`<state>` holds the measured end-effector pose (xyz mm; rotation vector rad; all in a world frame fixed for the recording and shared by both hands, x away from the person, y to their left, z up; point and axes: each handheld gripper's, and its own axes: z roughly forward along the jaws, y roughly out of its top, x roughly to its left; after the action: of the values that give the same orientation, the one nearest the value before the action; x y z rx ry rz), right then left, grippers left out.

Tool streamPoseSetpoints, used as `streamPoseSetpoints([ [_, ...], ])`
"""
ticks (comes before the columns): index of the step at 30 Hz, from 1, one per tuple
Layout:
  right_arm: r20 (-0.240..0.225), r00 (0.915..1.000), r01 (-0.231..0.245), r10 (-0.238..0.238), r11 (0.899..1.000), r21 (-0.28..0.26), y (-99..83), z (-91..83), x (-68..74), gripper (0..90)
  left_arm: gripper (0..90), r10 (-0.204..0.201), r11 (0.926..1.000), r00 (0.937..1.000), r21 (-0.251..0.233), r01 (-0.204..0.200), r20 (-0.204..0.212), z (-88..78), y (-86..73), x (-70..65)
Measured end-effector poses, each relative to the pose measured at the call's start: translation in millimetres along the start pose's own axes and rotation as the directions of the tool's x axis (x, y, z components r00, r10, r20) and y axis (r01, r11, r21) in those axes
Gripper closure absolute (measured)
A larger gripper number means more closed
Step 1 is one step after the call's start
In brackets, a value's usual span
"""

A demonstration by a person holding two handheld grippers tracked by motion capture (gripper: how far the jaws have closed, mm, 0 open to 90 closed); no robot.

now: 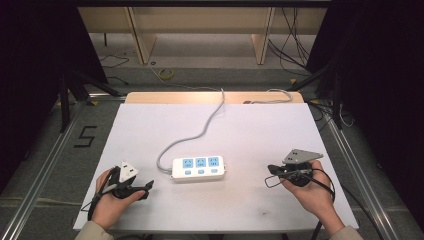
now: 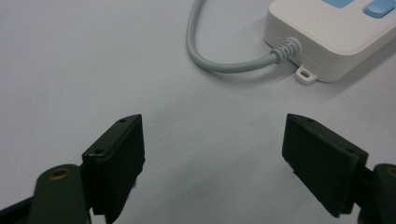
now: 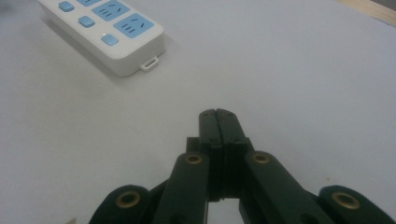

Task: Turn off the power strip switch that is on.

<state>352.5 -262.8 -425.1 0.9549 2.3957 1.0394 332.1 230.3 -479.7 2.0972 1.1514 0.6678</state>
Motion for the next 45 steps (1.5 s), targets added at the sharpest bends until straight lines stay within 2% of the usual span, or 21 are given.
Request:
streamPoseSetpoints([
  [22,-0.018,0.9998,-0.002,0.002,1.000,0.017,9.6,4.3,3.9,90.0,21.0,0.002,1.0000,1.0000,0.000,-0.002,-0.001,-0.2,0.5,-0.4],
  [45,-0.035,0.9993,0.016,-0.015,1.000,0.027,20.6,8.6,9.1,90.0,21.3,-0.001,0.9999,0.9999,-0.012,0.000,-0.011,-1.3,1.6,-0.8],
])
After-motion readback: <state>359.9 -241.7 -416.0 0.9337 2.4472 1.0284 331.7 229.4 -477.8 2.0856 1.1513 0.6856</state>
